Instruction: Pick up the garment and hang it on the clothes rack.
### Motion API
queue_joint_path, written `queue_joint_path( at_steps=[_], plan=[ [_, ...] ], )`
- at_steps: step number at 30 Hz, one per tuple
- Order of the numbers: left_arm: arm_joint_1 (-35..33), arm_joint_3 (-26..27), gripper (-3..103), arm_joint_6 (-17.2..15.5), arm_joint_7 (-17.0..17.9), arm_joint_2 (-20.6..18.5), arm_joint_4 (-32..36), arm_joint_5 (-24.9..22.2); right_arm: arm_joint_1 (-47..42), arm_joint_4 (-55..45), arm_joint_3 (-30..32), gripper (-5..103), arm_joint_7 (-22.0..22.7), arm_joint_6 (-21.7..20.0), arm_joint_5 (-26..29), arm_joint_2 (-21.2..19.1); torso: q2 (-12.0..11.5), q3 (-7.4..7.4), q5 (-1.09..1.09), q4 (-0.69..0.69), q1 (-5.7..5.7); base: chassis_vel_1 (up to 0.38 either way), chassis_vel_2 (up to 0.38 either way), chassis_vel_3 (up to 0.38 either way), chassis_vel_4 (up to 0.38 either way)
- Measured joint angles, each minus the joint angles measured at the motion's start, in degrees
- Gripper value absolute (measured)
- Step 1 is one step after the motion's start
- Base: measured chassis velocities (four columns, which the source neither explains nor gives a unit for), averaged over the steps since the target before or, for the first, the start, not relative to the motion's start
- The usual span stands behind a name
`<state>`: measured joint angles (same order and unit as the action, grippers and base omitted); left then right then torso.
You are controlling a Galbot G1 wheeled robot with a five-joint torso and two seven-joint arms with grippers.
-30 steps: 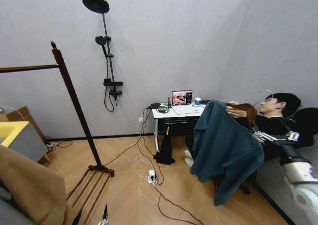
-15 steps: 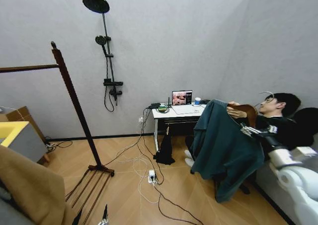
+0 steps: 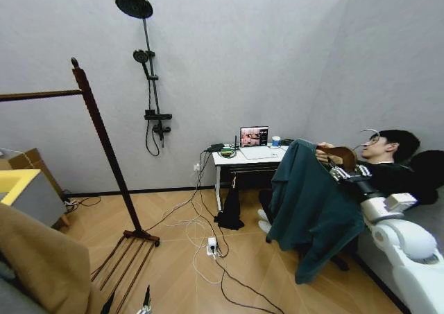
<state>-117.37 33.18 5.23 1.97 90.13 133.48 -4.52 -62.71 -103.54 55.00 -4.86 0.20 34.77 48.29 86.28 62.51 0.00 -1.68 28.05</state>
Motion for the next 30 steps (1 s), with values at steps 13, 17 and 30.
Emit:
queue_joint_path(
  at_steps=[13, 17, 30],
  plan=[
    [0.00, 0.00, 100, 0.00, 0.00, 0.00, 0.00, 0.00, 0.43, 0.16, -1.40, 10, 3.01, 0.42, 1.11, 0.36, 0.00, 0.00, 0.00, 0.00, 0.00, 0.000, 0.000, 0.000, 0.000],
    [0.00, 0.00, 100, 0.00, 0.00, 0.00, 0.00, 0.00, -0.20, -1.08, -1.62, 10, 4.17, -0.02, 4.18, 0.35, 0.00, 0.00, 0.00, 0.00, 0.00, 0.000, 0.000, 0.000, 0.000],
    [0.00, 0.00, 100, 0.00, 0.00, 0.00, 0.00, 0.00, -3.52, -6.87, -5.87, 10, 6.28, -2.72, 11.70, 1.15, 0.00, 0.00, 0.00, 0.01, -0.01, 0.000, 0.000, 0.000, 0.000]
  ],
)
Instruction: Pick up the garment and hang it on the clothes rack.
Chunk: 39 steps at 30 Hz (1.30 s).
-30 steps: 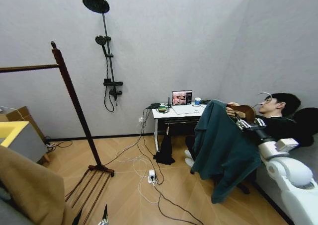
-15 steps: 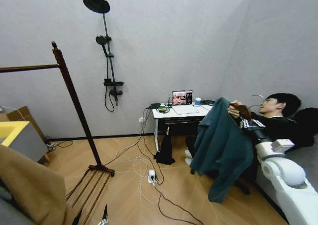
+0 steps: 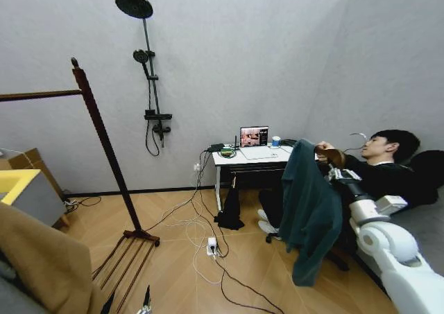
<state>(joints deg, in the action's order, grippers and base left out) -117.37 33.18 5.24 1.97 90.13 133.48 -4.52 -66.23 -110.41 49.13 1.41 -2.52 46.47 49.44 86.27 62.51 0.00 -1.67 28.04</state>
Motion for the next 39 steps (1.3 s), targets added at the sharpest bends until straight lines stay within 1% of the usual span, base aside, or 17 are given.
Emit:
queue_joint_path(
  at_steps=[1, 3, 5, 6, 8, 11, 15, 21, 24, 31, 39],
  plan=[
    [0.00, 0.00, 100, 0.00, 0.00, 0.00, 0.00, 0.00, -0.94, -1.32, -1.51, 10, -0.01, -0.68, -0.11, 0.41, 0.00, 0.00, 0.00, 0.00, 0.00, 0.000, 0.000, 0.000, 0.000],
    [0.00, 0.00, 100, 0.00, 0.00, 0.00, 0.00, 0.00, -1.21, -1.85, -2.07, 10, -0.01, -0.92, -0.33, 0.65, 0.00, 0.00, 0.00, 0.00, -0.01, 0.000, 0.000, 0.000, 0.000],
    [0.00, 0.00, 100, 0.00, 0.00, 0.00, 0.00, 0.00, -1.86, -3.47, -3.53, 10, -0.36, -2.02, -2.38, 1.32, 0.00, 0.00, 0.00, 0.01, -0.01, 0.000, 0.000, 0.000, 0.000],
    [0.00, 0.00, 100, 0.00, 0.00, 0.00, 0.00, 0.00, -1.86, -3.47, -3.53, 10, -0.36, -2.02, -2.38, 1.32, 0.00, 0.00, 0.00, 0.01, -0.01, 0.000, 0.000, 0.000, 0.000],
    [0.00, 0.00, 100, 0.00, 0.00, 0.00, 0.00, 0.00, -1.97, -4.03, -4.32, 10, -0.91, -2.24, -4.86, 1.54, 0.01, 0.00, 0.00, 0.00, -0.01, 0.000, 0.000, 0.000, 0.000],
    [0.00, 0.00, 100, 0.00, 0.00, 0.00, 0.00, 0.00, -2.14, -4.88, -4.54, 10, -1.22, -2.25, -5.64, 1.56, 0.01, 0.00, -0.01, 0.00, -0.01, 0.000, 0.000, 0.000, 0.000],
    [0.00, 0.00, 100, 0.00, 0.00, 0.00, 0.00, 0.00, -2.87, -5.32, -4.53, 10, -1.33, -1.77, -5.49, 1.48, 0.01, 0.00, 0.00, 0.00, -0.01, 0.000, 0.000, 0.000, 0.000],
    [0.00, 0.00, 100, 0.00, 0.00, 0.00, 0.00, 0.00, -4.47, -4.87, -3.78, 10, -1.68, -0.31, -3.61, 1.26, 0.01, 0.00, 0.00, -0.01, -0.01, 0.000, 0.000, 0.000, 0.000],
    [0.00, 0.00, 100, 0.00, 0.00, 0.00, 0.00, 0.00, -4.97, -4.73, -3.69, 10, -2.01, 0.17, -3.27, 1.30, 0.01, 0.00, 0.00, 0.02, -0.01, 0.037, 0.045, 0.051, 0.060],
    [0.00, 0.00, 100, 0.00, 0.00, 0.00, 0.00, 0.00, -5.70, -5.51, -3.78, 10, -2.98, 0.49, -2.82, 1.23, 0.01, 0.00, 0.01, 0.00, -0.01, 0.056, 0.061, 0.060, 0.051],
    [0.00, 0.00, 100, 0.00, 0.00, 0.00, 0.00, 0.00, -5.83, -7.64, -4.03, 10, -2.99, -0.03, -1.92, 1.37, 0.01, 0.00, 0.00, 0.01, -0.01, 0.093, 0.092, 0.094, 0.095]
  ],
)
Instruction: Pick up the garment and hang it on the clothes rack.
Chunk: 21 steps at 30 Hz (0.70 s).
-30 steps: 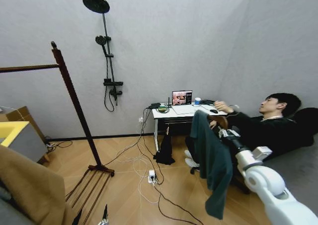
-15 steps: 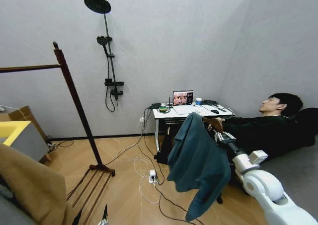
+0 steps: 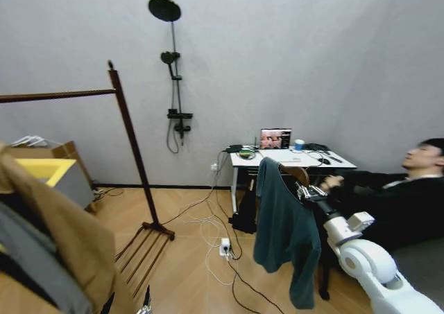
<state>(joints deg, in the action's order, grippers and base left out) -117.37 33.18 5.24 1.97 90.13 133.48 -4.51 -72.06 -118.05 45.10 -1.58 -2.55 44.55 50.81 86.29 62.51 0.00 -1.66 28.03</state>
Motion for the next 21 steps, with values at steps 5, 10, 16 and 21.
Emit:
queue_joint_path(
  at_steps=[5, 10, 16, 21],
  plan=[
    [0.00, 0.00, 100, 0.00, 0.00, 0.00, 0.00, 0.00, -0.72, -1.33, 0.03, 10, 0.01, -0.12, -0.02, 0.25, 0.00, 0.00, 0.00, 0.00, 0.00, 0.116, 0.124, 0.121, 0.116],
    [0.00, 0.00, 100, 0.00, 0.00, 0.00, 0.00, 0.00, -1.54, -2.46, 0.31, 10, -0.07, -0.14, -0.11, 0.41, 0.00, 0.00, 0.00, 0.00, 0.00, 0.133, 0.129, 0.123, 0.123],
    [0.00, 0.00, 100, 0.00, 0.00, 0.00, 0.00, 0.00, -2.83, -4.09, 0.85, 10, -0.47, -0.17, -0.48, 0.55, 0.00, 0.00, 0.00, 0.00, 0.00, 0.123, 0.125, 0.117, 0.124],
    [0.00, 0.00, 100, 0.00, 0.00, 0.00, 0.00, 0.00, -3.48, -5.33, 1.21, 10, -0.45, -0.38, -0.54, 0.56, 0.00, 0.00, 0.00, 0.00, 0.00, 0.119, 0.126, 0.129, 0.124]
  ],
)
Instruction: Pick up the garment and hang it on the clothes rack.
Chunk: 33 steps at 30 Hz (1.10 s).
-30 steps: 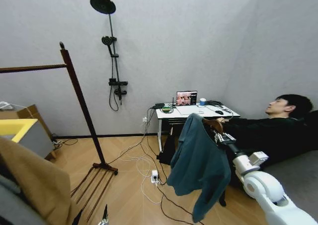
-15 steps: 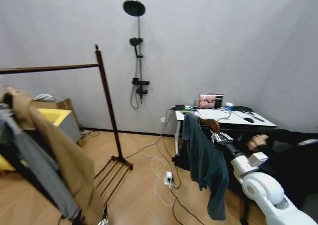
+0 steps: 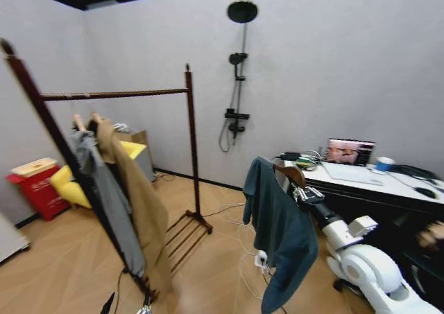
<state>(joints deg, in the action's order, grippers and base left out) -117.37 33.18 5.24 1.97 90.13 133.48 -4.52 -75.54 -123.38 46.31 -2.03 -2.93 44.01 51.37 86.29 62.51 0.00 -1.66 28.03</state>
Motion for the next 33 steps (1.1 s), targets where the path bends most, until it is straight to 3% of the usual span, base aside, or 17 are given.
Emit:
queue_joint_path(
  at_steps=[21, 33],
  plan=[
    [0.00, 0.00, 100, 0.00, 0.00, 0.00, 0.00, 0.00, -0.06, -2.89, 0.07, 10, -0.76, -2.26, 0.58, -0.66, 0.00, 0.00, 0.01, -0.01, 0.00, 0.123, 0.122, 0.123, 0.120],
    [0.00, 0.00, 100, 0.00, 0.00, 0.00, 0.00, 0.00, 9.65, -1.23, -2.62, 10, -1.23, -4.71, 5.36, -4.63, 0.00, 0.00, 0.00, -0.02, -0.01, -0.033, 0.095, 0.090, -0.028]
  ],
)
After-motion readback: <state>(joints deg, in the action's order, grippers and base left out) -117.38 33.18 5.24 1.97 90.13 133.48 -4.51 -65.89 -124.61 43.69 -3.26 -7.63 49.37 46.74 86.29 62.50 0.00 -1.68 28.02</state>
